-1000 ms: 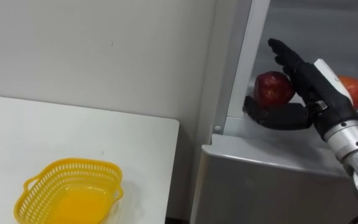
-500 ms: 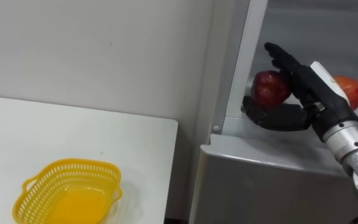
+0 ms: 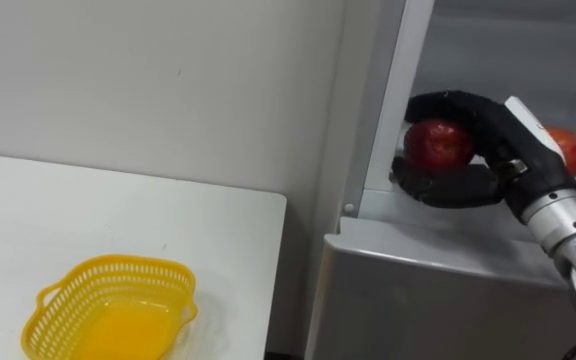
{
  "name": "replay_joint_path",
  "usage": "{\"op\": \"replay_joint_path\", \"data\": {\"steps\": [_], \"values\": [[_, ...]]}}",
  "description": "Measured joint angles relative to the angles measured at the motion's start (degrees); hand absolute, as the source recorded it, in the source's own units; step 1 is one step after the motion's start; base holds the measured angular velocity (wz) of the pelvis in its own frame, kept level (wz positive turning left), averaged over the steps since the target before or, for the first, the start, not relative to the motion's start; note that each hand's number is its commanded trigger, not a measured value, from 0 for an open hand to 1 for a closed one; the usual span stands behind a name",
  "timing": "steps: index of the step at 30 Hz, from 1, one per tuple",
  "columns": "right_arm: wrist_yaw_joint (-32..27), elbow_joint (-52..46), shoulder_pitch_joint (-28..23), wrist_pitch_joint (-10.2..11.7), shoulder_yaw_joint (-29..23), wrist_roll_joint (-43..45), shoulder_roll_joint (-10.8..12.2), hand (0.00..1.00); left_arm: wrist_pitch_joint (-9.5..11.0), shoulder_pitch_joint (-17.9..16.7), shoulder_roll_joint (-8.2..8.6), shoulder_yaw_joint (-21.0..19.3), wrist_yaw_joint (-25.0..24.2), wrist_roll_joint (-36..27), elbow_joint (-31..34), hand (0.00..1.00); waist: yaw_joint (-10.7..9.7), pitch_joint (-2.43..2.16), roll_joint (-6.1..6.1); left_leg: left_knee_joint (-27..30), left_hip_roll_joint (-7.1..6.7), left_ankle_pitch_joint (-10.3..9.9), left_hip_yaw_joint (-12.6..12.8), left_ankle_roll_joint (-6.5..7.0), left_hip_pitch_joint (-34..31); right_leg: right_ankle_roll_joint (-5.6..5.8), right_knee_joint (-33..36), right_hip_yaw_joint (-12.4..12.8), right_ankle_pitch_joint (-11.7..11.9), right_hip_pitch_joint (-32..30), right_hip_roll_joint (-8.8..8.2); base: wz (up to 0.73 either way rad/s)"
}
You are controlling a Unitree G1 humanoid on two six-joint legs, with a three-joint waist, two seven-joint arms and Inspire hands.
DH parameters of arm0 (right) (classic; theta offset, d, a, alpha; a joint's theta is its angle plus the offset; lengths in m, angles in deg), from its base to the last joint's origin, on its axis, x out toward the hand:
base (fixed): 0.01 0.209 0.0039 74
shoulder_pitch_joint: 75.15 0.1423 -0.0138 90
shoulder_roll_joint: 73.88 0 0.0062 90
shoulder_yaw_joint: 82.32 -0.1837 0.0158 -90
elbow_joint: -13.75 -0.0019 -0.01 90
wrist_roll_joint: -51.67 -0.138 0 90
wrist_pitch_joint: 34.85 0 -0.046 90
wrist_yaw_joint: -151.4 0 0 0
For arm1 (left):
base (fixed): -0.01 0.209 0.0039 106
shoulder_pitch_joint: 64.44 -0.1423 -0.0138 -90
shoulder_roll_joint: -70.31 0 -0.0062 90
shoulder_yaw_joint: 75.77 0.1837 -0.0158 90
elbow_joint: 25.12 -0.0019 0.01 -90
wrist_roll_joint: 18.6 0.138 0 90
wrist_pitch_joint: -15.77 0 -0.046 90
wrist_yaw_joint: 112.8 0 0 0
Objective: Retrieve from the upper fridge
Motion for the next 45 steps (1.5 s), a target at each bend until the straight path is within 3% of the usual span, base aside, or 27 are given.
{"op": "replay_joint_path", "data": {"steps": [26,35,40,45], "values": [[-1.5,1.1,1.6,0.3,0.0,-0.5,-0.3,1.0,-0.6,-0.1,-0.04,1.4,1.0,0.0,0.0,0.0,0.5,0.06,0.18,0.0,0.0,-0.2,0.0,0.11,-0.1,0.01,0.0,0.1,0.0,-0.2,-0.01,0.0],[-5.0,-6.3,-0.7,-2.5,1.3,1.7,-0.1,1.0,-0.4,-0.5,0.03,3.8,2.8,-2.0,-0.6,0.0,0.7,-0.18,0.73,-0.4,0.02,-0.1,0.2,0.09,0.7,0.02,0.0,0.0,0.0,-0.1,-0.01,-0.01],[-8.4,-11.8,-3.8,-2.7,1.3,2.8,3.7,1.0,0.6,-0.1,0.09,4.4,2.9,-3.3,-1.2,0.0,0.5,-0.06,1.93,-0.9,0.09,-0.1,1.2,0.1,1.1,0.02,-0.2,1.1,0.0,0.2,0.02,-0.07],[-9.1,-19.5,-7.5,-2.6,2.3,3.6,6.2,1.0,2.3,-0.3,0.18,5.6,3.7,-3.3,-1.2,0.0,-0.4,-0.32,2.82,-2.3,0.19,-0.1,1.7,0.1,1.7,0.07,-0.2,1.7,0.0,0.0,0.1,-0.07]]}}
